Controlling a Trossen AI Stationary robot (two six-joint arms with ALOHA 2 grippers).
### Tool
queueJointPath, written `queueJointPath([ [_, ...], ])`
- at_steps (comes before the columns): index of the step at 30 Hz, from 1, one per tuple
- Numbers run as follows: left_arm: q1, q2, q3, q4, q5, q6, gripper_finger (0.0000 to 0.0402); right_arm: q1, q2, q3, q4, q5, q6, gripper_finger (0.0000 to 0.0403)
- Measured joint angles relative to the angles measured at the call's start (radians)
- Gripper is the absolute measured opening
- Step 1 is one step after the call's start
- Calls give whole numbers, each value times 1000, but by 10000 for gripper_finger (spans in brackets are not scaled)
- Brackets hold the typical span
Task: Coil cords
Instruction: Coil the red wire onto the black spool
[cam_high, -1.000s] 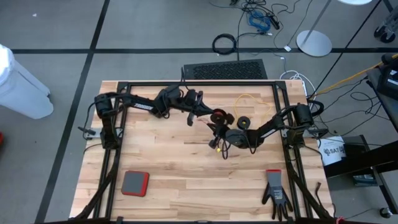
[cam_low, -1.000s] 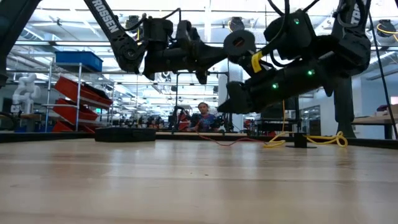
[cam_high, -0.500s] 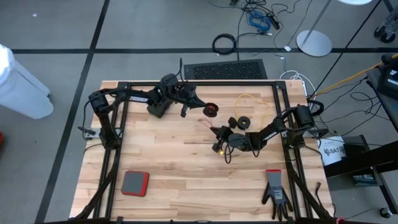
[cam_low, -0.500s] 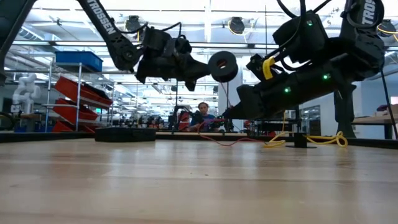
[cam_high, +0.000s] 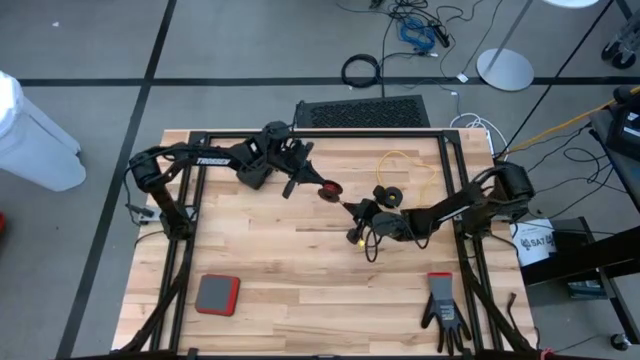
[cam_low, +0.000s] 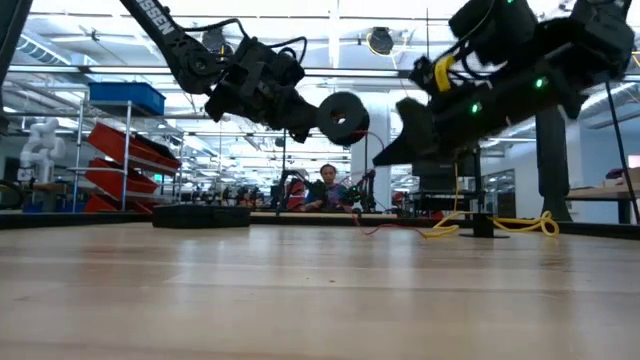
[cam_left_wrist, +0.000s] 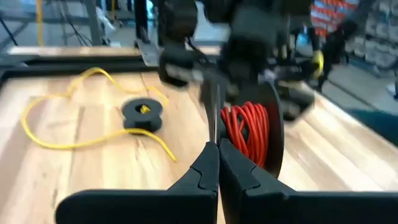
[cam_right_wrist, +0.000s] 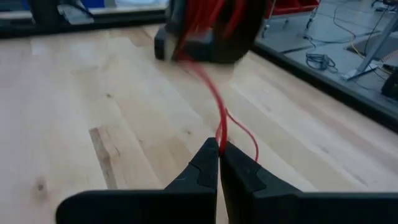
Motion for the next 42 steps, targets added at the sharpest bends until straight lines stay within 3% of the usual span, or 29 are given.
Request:
queueJointPath([
  [5,-31,-1,0,-130,-73,104,0,25,-105,0,-54,-1,-14,0],
  [12,-113,-1,0,-151,-382,183,0,28,-167,0,-64,-81,-17,0],
  [28,-274,-1,0,-113,-983,357,0,19,-167,0,-94,-122,87,0],
  [42,-361,-1,0,57,-1181,490,0,-11,-168,3,106,-99,-14,0],
])
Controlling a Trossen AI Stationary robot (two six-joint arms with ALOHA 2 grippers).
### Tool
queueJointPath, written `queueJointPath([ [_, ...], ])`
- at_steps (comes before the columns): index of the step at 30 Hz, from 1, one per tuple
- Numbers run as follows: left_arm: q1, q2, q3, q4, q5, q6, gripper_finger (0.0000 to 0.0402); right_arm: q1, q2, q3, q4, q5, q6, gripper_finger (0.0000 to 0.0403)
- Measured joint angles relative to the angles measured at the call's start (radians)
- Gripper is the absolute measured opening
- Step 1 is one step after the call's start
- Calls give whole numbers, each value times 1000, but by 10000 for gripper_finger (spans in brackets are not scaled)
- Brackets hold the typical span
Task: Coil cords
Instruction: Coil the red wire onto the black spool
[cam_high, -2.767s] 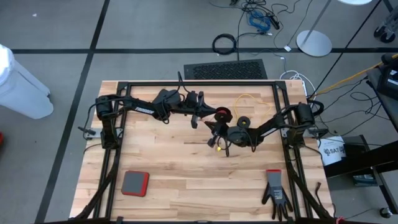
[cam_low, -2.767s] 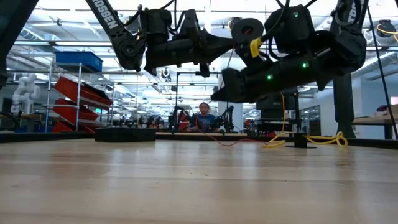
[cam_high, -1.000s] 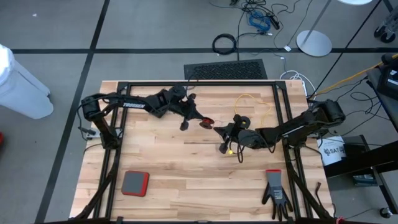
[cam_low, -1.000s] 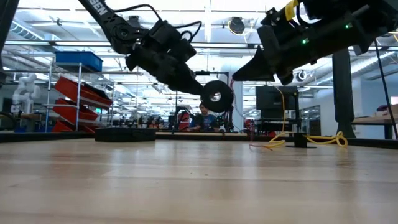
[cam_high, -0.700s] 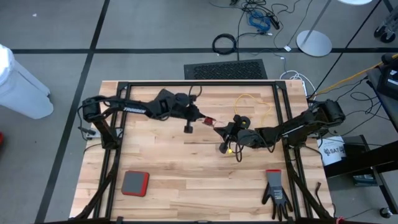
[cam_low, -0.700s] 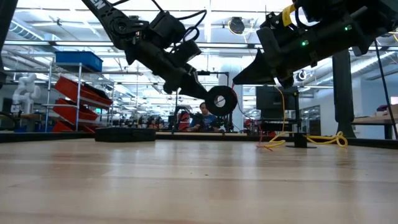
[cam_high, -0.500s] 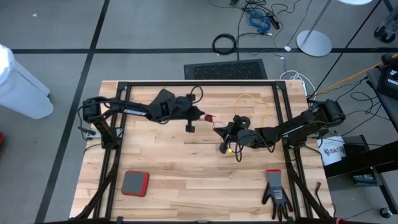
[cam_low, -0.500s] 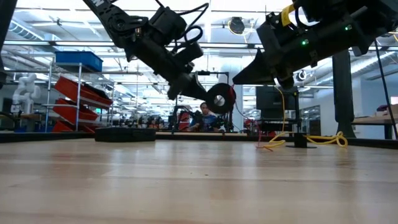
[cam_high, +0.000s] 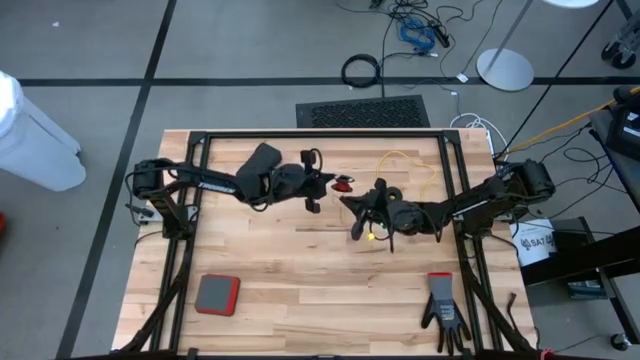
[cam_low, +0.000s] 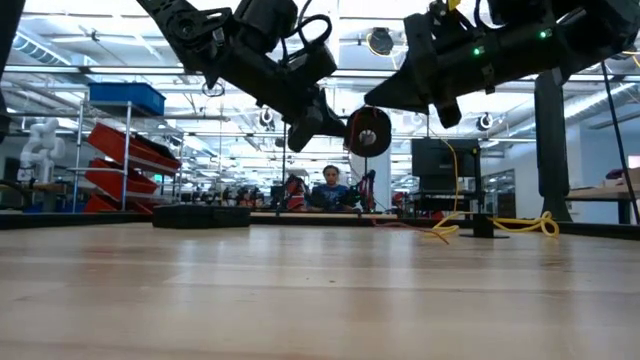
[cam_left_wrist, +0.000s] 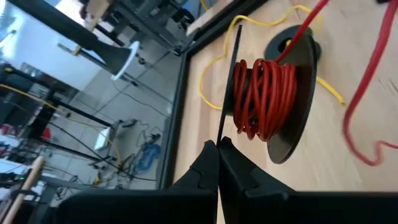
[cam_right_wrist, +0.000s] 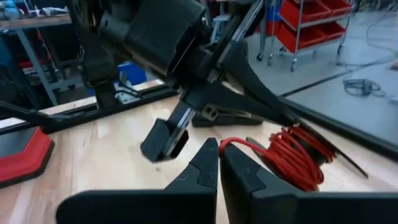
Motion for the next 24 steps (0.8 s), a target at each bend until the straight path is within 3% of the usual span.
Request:
queueJointPath([
  [5,-21,1,0,75,-41,-11,0,-6,13,41,4,17,-49,0],
  [11,-49,25,3,174,-123,-65,0,19,92,132,2,184,-217,0],
  [18,-45,29,5,267,-132,-201,0,51,208,210,32,369,-393,0],
  [24,-42,29,5,299,-58,-330,0,56,274,212,70,504,-478,0],
])
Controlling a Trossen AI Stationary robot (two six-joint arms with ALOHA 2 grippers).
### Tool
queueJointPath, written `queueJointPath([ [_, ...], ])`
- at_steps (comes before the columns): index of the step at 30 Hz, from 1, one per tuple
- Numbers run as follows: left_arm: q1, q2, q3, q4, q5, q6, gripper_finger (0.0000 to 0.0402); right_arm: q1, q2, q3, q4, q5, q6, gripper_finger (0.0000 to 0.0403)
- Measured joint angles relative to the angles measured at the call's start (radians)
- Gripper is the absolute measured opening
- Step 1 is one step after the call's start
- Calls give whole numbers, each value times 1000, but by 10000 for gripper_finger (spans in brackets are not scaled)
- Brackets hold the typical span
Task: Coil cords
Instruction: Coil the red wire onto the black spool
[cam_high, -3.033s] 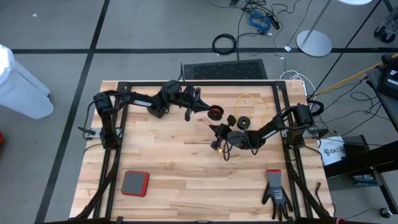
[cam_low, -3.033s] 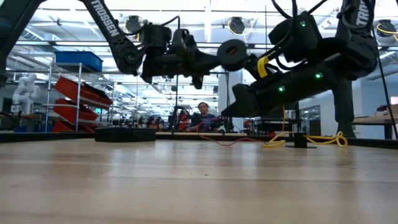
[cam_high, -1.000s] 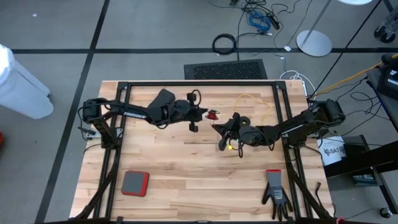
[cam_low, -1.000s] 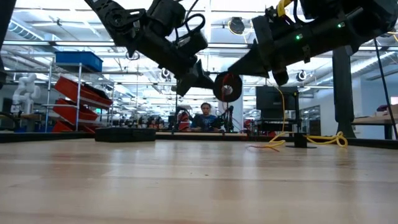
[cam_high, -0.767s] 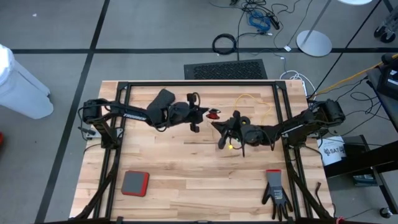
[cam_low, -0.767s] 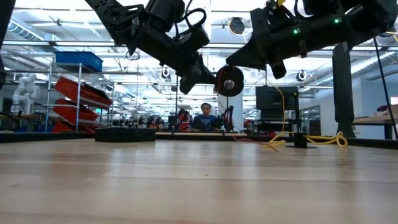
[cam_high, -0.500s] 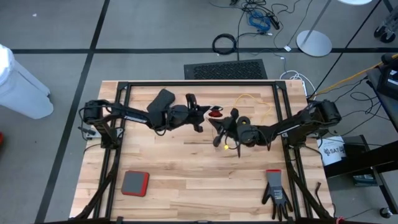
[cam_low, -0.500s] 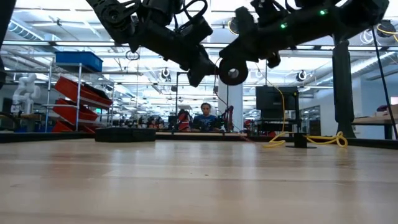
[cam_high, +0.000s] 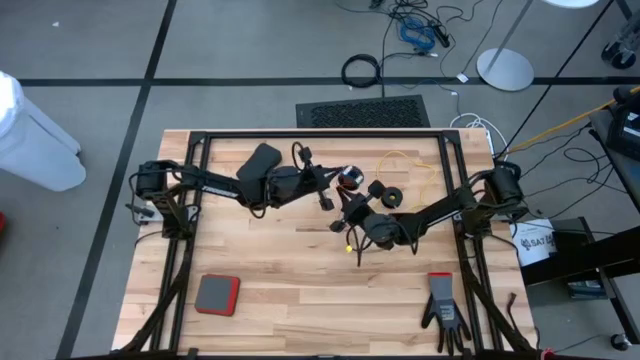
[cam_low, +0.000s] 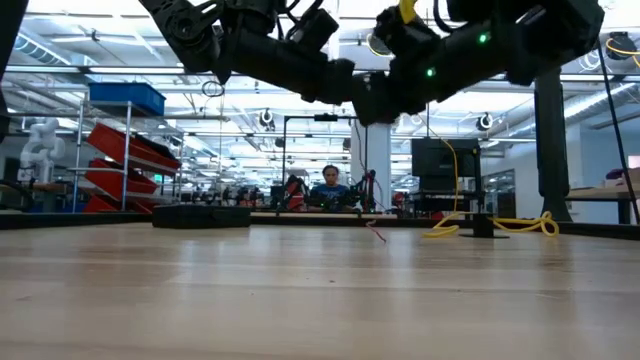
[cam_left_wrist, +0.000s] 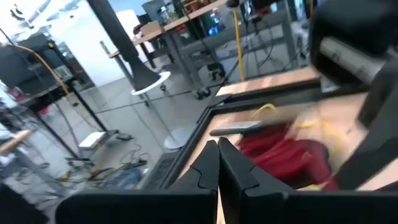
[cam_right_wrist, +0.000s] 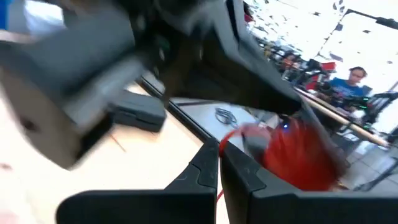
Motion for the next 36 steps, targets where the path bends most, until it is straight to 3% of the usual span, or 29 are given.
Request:
queueJointPath([
  [10,-5,0,0,-15,30,-16,0,24,14,0,113,23,-118,0],
  [15,5,0,0,-126,7,31,1,40,7,0,31,41,-77,10],
  [18,17,0,0,-211,3,19,14,42,7,0,-85,2,35,48],
  [22,29,0,-1,-270,4,-15,47,22,7,0,-242,-92,231,129],
  [26,32,0,-7,-290,11,-20,78,33,5,0,-402,-96,359,198],
  [31,36,-1,-7,-319,19,16,90,116,-23,0,-658,-98,555,217],
  [36,50,4,-8,-345,180,93,91,207,-33,0,-915,-66,786,201],
])
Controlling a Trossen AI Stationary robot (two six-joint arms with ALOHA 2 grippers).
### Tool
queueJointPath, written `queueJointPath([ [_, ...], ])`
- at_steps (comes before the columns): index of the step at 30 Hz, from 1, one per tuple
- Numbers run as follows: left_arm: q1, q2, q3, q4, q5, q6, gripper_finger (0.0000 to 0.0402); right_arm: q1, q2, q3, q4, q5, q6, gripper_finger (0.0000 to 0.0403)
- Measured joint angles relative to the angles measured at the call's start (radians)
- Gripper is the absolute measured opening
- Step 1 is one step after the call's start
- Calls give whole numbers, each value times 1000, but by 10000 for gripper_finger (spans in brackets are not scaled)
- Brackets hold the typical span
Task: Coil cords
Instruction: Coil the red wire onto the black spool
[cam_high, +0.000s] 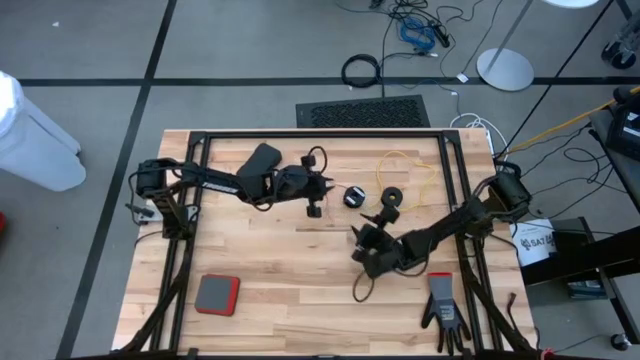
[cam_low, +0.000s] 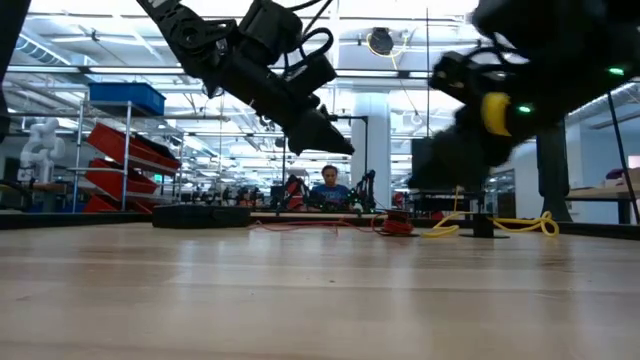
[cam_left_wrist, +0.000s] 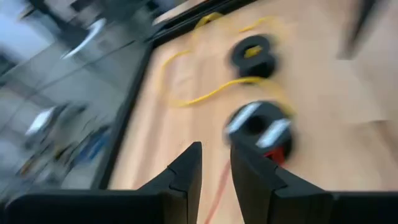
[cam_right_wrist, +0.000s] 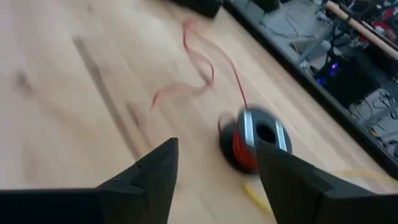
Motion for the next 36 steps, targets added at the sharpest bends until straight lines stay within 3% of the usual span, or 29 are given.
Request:
queueJointPath([
  [3,0,29,0,13,91,66,91,26,0,-6,-115,15,134,189],
  [8,0,105,0,71,126,183,90,49,0,-46,-147,29,253,171],
  [16,-17,236,3,295,167,317,90,48,0,-78,-136,30,313,160],
  [19,-28,296,36,309,182,365,90,46,0,-79,-127,43,313,160],
  [23,-47,363,92,311,169,374,92,45,0,-79,-118,60,313,160],
  [30,-80,417,156,368,48,455,112,45,0,-79,-115,61,313,160],
  [36,-80,416,177,304,54,461,117,45,0,-79,-112,62,312,160],
])
